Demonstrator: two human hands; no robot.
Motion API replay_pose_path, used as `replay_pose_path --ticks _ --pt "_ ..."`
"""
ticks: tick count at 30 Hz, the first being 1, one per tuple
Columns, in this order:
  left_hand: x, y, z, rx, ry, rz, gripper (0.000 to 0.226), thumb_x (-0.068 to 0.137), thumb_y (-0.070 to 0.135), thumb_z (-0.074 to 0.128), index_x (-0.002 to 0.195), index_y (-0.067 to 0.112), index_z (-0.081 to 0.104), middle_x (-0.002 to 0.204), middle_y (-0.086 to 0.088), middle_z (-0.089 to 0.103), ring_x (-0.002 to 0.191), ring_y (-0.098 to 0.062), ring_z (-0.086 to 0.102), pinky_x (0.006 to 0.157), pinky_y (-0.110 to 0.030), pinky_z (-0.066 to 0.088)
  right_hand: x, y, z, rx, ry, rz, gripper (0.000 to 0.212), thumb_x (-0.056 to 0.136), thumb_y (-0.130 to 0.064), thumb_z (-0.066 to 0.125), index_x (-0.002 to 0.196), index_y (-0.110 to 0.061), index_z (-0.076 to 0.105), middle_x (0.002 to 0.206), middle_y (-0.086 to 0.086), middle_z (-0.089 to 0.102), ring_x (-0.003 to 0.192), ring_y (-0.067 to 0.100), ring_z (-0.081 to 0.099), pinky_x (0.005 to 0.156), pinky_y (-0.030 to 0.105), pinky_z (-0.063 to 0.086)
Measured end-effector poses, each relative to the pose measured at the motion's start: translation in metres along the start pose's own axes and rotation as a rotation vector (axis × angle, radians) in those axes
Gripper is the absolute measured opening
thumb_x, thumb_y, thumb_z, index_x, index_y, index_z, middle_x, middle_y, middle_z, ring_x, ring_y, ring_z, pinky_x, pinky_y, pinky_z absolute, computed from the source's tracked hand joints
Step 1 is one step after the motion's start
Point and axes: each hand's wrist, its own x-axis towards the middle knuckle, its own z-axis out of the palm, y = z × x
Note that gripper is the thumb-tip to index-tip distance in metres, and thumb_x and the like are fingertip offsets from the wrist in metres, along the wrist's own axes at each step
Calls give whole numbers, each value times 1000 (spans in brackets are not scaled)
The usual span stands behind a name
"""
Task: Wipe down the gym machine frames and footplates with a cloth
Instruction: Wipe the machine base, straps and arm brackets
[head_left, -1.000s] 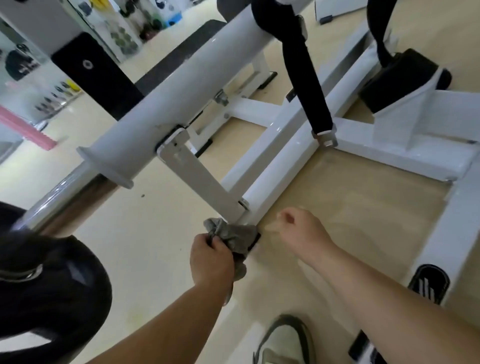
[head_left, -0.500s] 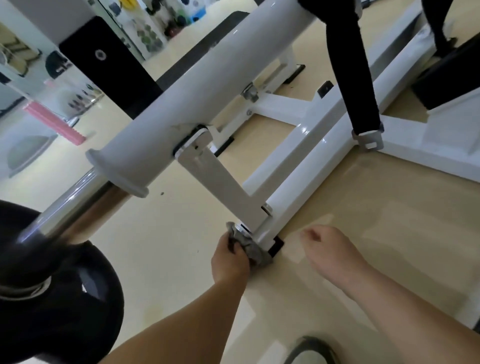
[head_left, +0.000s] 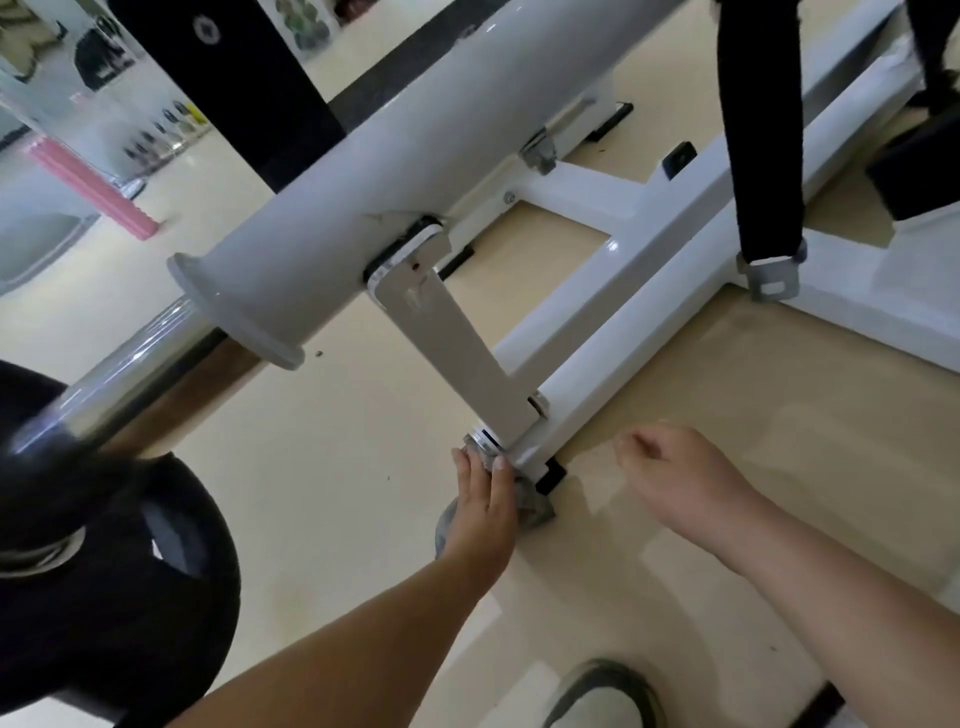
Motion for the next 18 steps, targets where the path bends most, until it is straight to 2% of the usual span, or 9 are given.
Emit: replay_pose_path --ticks 3,5,8,10,12,15,18 --pt "20 -5 -5 47 70 7 66 105 56 31 161 41 -1 172 11 5 152 -21 30 119 -45 36 -4 5 3 3 -2 0 38 104 -33 45 77 -6 47 54 -11 32 47 7 29 44 19 26" --pt "16 -3 -4 63 107 17 68 104 53 36 159 45 -4 170 13 16 148 -21 38 114 -43 41 -7 5 5 15 -17 17 38 104 -34 46 86 -2 55 57 -2 41 51 8 36 46 20 30" --pt "-4 -7 8 14 90 55 66 109 45 32 162 41 -7 171 17 -1 156 -12 17 121 -29 21 -9 7 8 -8 -40 22 38 105 -33 45 74 -11 49 51 -9 40 51 6 37 51 24 33" --pt "-8 -8 13 33 64 75 63 110 41 28 163 34 -7 170 15 -10 157 -11 8 121 -24 12 -10 11 10 -62 -27 0 39 105 -35 45 72 -16 49 53 -12 44 54 7 42 54 25 35" --pt "7 -1 5 72 77 45 62 111 32 28 164 23 -2 172 5 -7 157 -18 13 120 -26 16 -12 14 12 -96 -34 -5 37 106 -35 45 72 -23 54 61 -10 52 61 7 50 58 25 38" --pt "31 2 -13 16 69 -36 59 110 20 32 164 13 11 172 -6 4 157 -27 13 122 -38 24 -14 20 15 -106 -72 19 32 106 -38 44 82 -26 61 76 -10 62 77 7 61 67 25 45" --pt "13 0 -1 36 69 -64 60 111 23 30 165 18 4 172 -1 -9 158 -23 9 118 -28 23 -14 17 14 -112 -80 13 31 106 -38 44 86 -25 64 79 -8 65 81 10 64 72 29 49"
